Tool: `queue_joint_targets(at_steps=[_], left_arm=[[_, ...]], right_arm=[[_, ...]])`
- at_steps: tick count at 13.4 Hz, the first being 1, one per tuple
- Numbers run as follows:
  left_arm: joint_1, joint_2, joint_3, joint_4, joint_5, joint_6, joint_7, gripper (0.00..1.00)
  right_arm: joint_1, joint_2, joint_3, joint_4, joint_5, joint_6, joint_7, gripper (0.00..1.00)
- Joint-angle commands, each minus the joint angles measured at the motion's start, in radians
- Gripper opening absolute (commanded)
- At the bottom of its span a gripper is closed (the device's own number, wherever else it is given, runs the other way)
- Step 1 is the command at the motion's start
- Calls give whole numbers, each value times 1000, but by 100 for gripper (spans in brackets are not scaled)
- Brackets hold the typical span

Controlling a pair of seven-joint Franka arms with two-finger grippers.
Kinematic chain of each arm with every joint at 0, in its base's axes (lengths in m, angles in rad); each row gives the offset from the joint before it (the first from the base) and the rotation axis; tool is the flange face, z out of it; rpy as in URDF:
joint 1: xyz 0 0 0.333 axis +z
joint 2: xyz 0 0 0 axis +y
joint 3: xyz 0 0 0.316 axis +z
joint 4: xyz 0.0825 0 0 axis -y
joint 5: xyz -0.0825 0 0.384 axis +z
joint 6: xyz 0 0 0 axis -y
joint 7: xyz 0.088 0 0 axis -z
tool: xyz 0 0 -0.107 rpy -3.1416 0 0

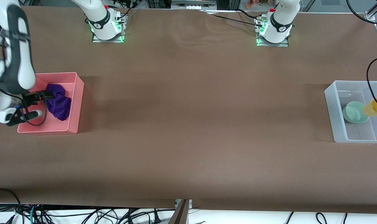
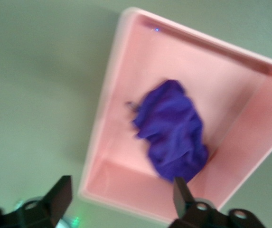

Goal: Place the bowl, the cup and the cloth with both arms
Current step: 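Stack the yellow cup into the green cup while the right gripper withdraws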

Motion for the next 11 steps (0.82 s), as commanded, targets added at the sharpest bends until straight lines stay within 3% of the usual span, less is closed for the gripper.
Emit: queue_joint_targets(at_steps=[1,4,5,6,8,11], left_arm=[[57,71,-17,-22,6,98,55,0],[82,119,-17,-23,-57,112,61,3],[79,117,-19,-22,-57,103,61,58],[79,107,-23,-19,-57,92,61,100],[74,59,-55,-6,-59,2,57,100],[68,-62,-172,-3,-67,-150,5,100]], right_arm=[[-1,-27,92,150,11,-168,137,100],[0,-97,216,158,-8,-172,438,100],[0,-114,244,176,-29,-173,439,100],[0,-126,259,193,-58,-173,439,100],[0,-168,270,215,-96,-169,440,100],[0,-215,273,215,-84,-155,436,100]])
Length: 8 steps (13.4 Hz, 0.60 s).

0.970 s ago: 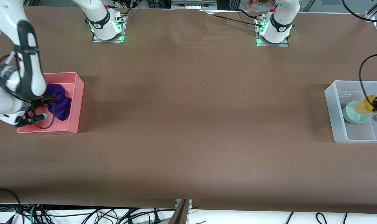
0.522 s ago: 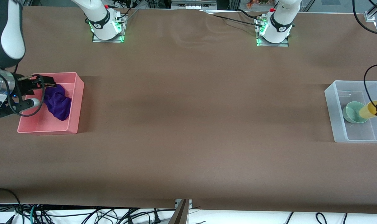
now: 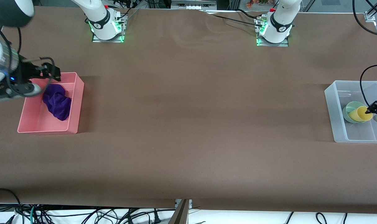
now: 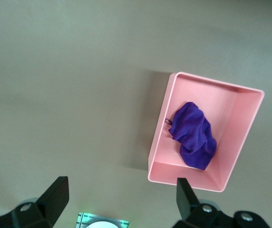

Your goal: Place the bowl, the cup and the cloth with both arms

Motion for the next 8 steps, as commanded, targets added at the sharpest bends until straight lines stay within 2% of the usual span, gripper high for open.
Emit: queue_joint_targets(at_steps=[1,3,5,8], left_arm=[[-4,-126,-107,-20,-24,-132,-56,100],[-4,-167,-190,-12,-74,-253,-180,100],[-7,-174,-273,12,-94,-360,-309,100],[-7,-177,-418,15,-98,-425,-546,100]], right_arm=[[-10,-42,19,-5,-10,1,-7,100],[-10,-48,48,-5,-42,-48,-37,100],[-12,-48,42,-6,-30,-56,-30,100],[-15,-37,34,-2,12,-78,22,100]])
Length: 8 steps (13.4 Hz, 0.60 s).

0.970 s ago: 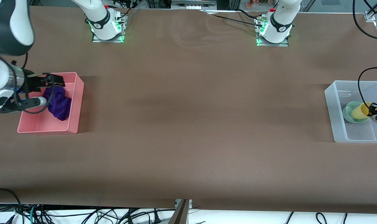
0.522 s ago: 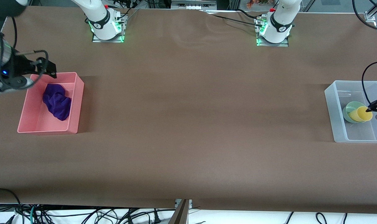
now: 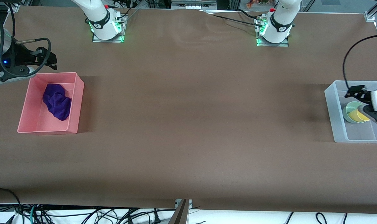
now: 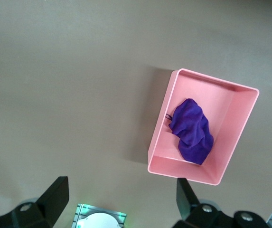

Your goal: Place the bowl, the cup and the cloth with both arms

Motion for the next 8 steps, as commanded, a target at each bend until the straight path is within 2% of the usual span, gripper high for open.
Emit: queue_joint_targets(at_steps=[1,2,3,4,6,8], left_arm=[[9,-7,-118,11,-15,-43,-200,100],[-10,-27,-134,9,-33,-39,-265,100],[-87,-47,-101,9,-82,-36,-316,100],[-182,-116,4,8,-137,-23,-365,100],[-337,-181,161,8,-208,-16,-480,100],[-489,-236,359,2,-257,0,-599,100]], right_arm=[[-17,12,0,12,22,-40,33,100],[-19,15,0,27,20,-45,33,100],[-19,15,-3,30,20,-40,30,100],[-17,17,-2,30,16,-34,22,100],[-11,23,3,32,14,-24,22,100],[-7,24,4,32,16,-13,22,100]])
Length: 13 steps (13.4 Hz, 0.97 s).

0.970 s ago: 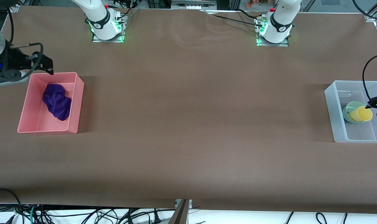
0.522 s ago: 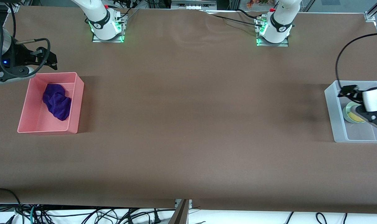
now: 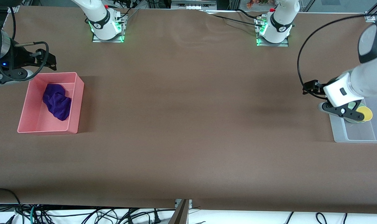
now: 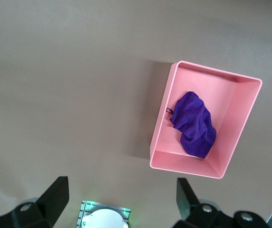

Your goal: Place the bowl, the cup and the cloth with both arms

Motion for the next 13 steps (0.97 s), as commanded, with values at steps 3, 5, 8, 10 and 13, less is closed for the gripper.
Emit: queue_joint_targets(at_steps=[3,5,8,10,13], left_arm=[[-270,-168,382,-107,-120,118,-95,100],[-287,-212,407,-176,-139,146,-99,100],[-289,-306,407,-322,-135,225,-101,100],[-296,-306,408,-319,-139,226,-101,100],[-301,-306,411,-319,-139,226,-100,100]], right_arm=[[1,12,4,28,11,-2,6,100],[1,12,4,26,8,-3,6,100],[0,12,3,28,8,-3,6,100],[1,12,3,28,10,-3,6,100],[1,12,3,28,10,-2,5,100]])
